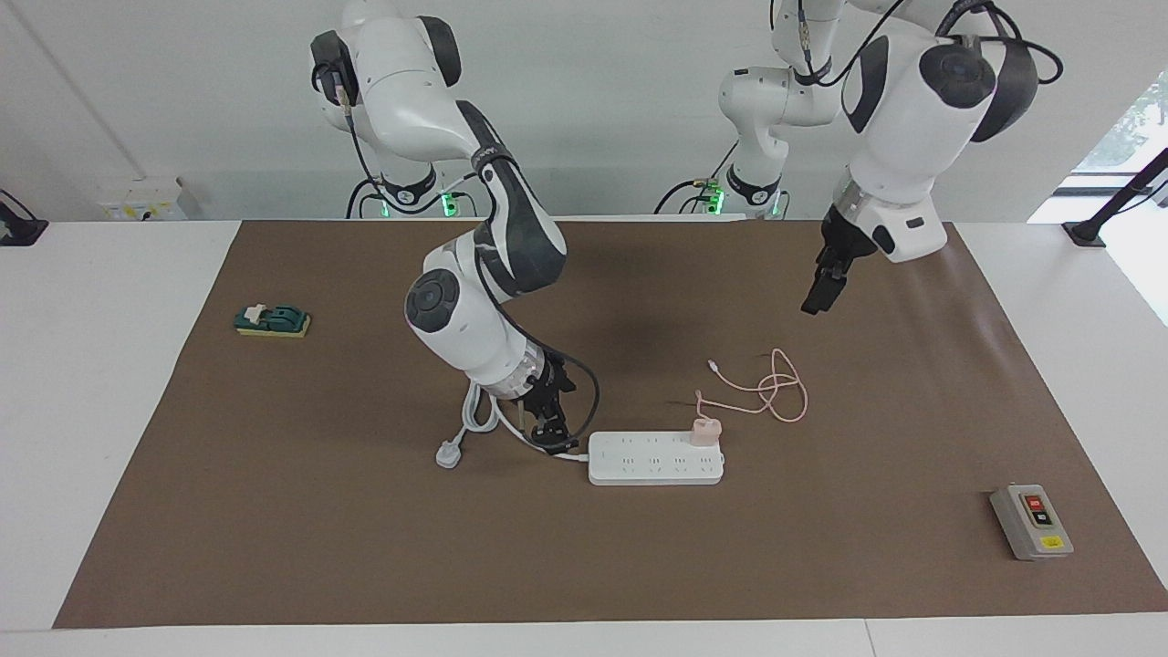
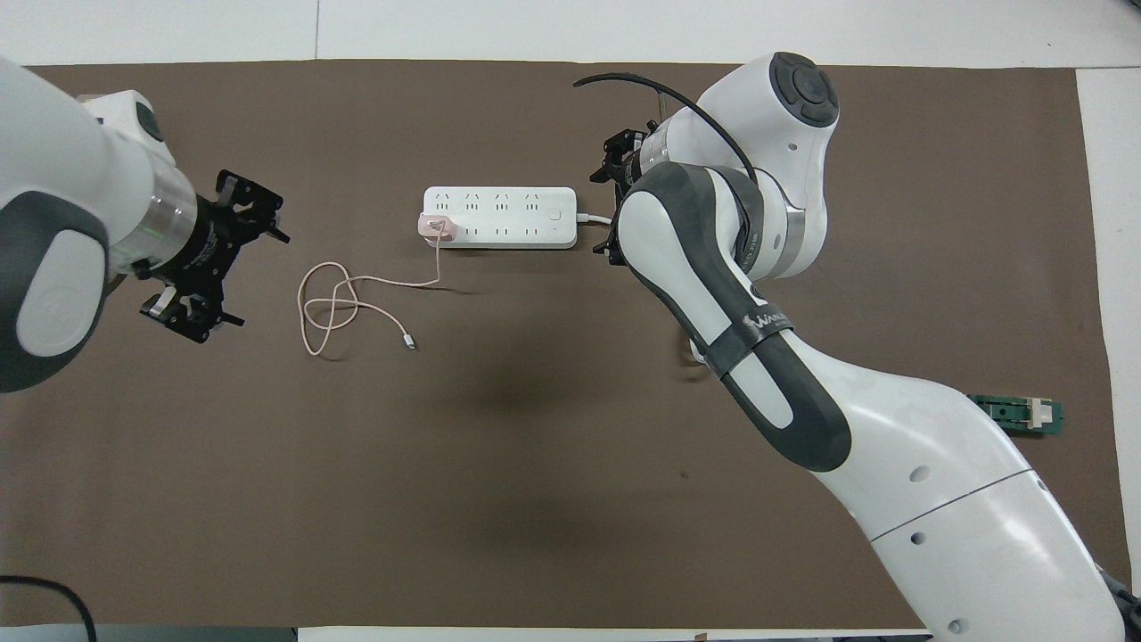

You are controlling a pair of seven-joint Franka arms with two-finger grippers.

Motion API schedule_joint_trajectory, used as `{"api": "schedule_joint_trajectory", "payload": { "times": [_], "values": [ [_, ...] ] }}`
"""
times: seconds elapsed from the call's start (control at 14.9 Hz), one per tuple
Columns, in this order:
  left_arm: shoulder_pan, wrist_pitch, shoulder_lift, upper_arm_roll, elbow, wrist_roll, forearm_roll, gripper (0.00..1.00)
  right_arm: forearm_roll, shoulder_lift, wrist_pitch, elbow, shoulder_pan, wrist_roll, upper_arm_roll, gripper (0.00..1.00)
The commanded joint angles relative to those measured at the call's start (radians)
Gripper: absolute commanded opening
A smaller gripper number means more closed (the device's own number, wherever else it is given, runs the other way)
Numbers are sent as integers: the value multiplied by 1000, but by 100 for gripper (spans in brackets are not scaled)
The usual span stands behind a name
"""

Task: Unplug charger and place it aside
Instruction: 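Grasp the pink charger with the left gripper while the right gripper holds the strip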

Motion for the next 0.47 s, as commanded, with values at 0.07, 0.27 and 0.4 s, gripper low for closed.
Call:
{"api": "schedule_joint_trajectory", "payload": {
  "times": [0.07, 0.27, 0.4],
  "values": [
    [-51, 13, 188, 15, 187, -202, 14, 100, 20, 200, -55, 266, 0, 13, 0, 100],
    [-100, 94, 297, 26, 226, -341, 29, 100, 22, 262, -31, 326, -14, 16, 32, 100],
    [-118, 99, 366, 26, 272, -388, 57, 100, 20, 262, -22, 319, -14, 4, 39, 100]
  ]
}}
